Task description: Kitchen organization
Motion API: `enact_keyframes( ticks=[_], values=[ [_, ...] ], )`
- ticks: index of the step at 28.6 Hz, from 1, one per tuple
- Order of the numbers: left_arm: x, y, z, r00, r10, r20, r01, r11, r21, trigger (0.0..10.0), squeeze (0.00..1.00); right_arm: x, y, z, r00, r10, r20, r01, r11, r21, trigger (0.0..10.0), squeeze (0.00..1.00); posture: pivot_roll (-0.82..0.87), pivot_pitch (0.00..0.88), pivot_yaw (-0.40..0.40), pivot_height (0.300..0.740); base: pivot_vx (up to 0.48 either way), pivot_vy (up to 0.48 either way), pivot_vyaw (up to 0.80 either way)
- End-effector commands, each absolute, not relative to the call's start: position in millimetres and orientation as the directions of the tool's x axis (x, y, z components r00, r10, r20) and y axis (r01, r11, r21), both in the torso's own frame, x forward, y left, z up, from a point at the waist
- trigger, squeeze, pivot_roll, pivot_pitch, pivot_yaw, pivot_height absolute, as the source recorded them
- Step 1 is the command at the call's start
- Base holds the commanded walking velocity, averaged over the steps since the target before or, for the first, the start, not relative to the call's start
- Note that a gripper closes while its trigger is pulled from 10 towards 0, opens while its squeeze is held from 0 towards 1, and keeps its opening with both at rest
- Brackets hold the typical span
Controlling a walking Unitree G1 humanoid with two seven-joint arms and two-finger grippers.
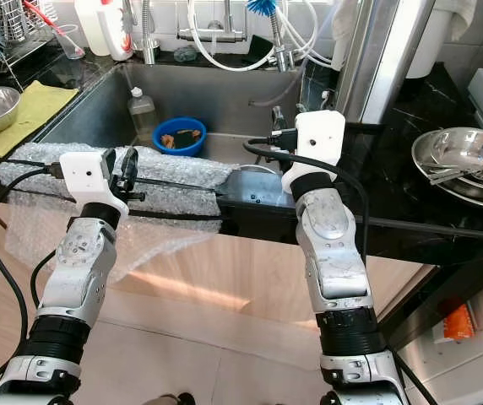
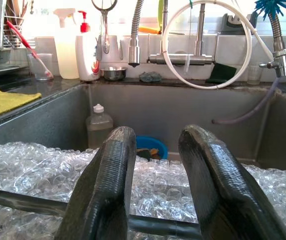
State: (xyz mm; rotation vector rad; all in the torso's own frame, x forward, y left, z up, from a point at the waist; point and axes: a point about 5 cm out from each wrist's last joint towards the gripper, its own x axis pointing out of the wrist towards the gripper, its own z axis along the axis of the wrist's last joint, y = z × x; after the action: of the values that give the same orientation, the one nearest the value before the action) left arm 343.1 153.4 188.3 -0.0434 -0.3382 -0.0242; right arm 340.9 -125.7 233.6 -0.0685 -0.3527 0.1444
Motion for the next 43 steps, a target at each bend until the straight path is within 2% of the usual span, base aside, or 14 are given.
enact_keyframes(
  ticks=[1, 9, 14, 19, 38, 43],
  values=[
    [345, 156, 194, 0.937, -0.010, 0.350, 0.015, 1.000, -0.011, 10.0, 0.00, 342, -122, 234, 0.930, 0.153, 0.335, -0.128, 0.987, -0.095, 10.0, 0.00, 0.01, 0.091, 0.044, 0.740, 0.000, 0.000, 0.00],
    [346, 160, 199, 0.932, 0.003, 0.361, 0.006, 1.000, -0.023, 10.0, 0.00, 344, -123, 231, 0.935, 0.132, 0.330, -0.110, 0.990, -0.084, 10.0, 0.00, 0.06, 0.081, 0.036, 0.740, 0.000, 0.000, 0.00],
    [345, 158, 197, 0.935, -0.004, 0.354, 0.011, 1.000, -0.018, 10.0, 0.00, 344, -126, 236, 0.931, 0.122, 0.345, -0.101, 0.992, -0.079, 10.0, 0.00, 0.01, 0.128, 0.034, 0.740, 0.000, 0.000, 0.00],
    [344, 156, 197, 0.935, 0.001, 0.355, 0.010, 0.999, -0.031, 10.0, 0.00, 345, -130, 236, 0.935, 0.118, 0.335, -0.093, 0.992, -0.090, 10.0, 0.00, 0.00, 0.139, 0.028, 0.740, 0.000, 0.000, 0.00],
    [344, 157, 196, 0.932, 0.002, 0.363, 0.015, 0.999, -0.044, 10.0, 0.00, 343, -130, 238, 0.933, 0.111, 0.343, -0.082, 0.992, -0.099, 10.0, 0.00, -0.05, 0.046, 0.040, 0.740, 0.000, 0.000, 0.00],
    [346, 160, 199, 0.931, 0.009, 0.364, 0.006, 0.999, -0.042, 10.0, 0.00, 345, -129, 240, 0.931, 0.112, 0.347, -0.084, 0.992, -0.096, 10.0, 0.00, -0.04, 0.070, 0.038, 0.740, 0.000, 0.000, 0.00]
  ],
)
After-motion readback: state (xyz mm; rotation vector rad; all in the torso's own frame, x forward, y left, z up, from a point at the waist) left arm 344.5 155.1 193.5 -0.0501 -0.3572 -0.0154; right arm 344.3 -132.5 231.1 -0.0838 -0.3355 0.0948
